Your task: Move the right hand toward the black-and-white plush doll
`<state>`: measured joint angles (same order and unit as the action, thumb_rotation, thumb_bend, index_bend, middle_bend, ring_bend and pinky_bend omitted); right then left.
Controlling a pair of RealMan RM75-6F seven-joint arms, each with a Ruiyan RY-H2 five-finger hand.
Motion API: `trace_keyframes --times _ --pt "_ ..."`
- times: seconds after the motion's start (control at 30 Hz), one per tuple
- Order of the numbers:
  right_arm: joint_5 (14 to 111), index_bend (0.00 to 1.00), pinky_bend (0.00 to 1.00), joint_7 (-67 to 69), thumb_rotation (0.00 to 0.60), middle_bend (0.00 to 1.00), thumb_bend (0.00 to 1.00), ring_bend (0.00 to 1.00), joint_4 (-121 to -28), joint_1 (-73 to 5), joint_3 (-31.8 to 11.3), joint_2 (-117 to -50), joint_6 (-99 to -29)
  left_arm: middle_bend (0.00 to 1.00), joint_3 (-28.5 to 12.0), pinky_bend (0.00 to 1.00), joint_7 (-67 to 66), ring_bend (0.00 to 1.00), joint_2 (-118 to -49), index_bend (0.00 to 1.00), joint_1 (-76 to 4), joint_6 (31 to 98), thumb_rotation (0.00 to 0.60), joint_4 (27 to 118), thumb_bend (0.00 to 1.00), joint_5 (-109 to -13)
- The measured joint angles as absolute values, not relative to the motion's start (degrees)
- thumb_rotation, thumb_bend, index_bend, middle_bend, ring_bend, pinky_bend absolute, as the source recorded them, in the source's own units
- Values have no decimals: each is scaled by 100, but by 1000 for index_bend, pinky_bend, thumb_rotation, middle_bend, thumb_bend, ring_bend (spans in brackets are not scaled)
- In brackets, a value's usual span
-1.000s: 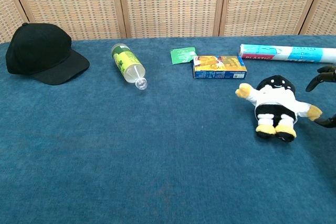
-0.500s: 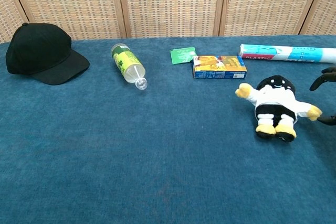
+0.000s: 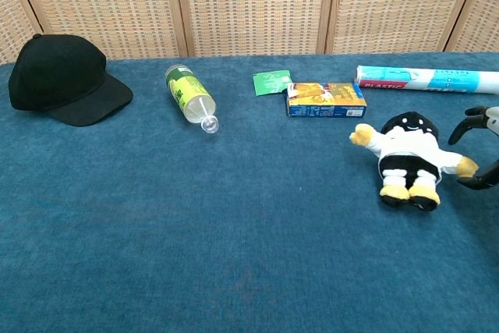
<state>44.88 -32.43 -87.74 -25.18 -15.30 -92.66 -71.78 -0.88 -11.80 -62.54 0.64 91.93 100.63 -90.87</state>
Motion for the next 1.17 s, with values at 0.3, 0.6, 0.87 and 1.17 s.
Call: trace_keyframes --times 0.3,0.6,0.87,1.17 --pt "4699 546 114 -2967 600 187 431 0 -8400 -2527 -1543 -9467 -7315 0 -74 0 -1214 0 -6271 0 59 9175 600 10059 136 -9095" --pt "4652 574 114 -2990 600 217 496 1 -8448 -2536 -1564 -9461 -7288 0 -71 0 -1176 0 -6259 0 54 9164 600 10068 136 -9089" --pt "4666 585 114 -3002 600 226 528 6 -8522 -2555 -1586 -9439 -7304 0 -72 0 -1140 0 -6252 0 57 9172 600 10061 136 -9084" --pt "4828 585 114 -2979 600 226 531 6 -8661 -2576 -1596 -9395 -7401 0 -74 0 -1095 0 -6253 0 56 9171 600 10029 136 -9073"
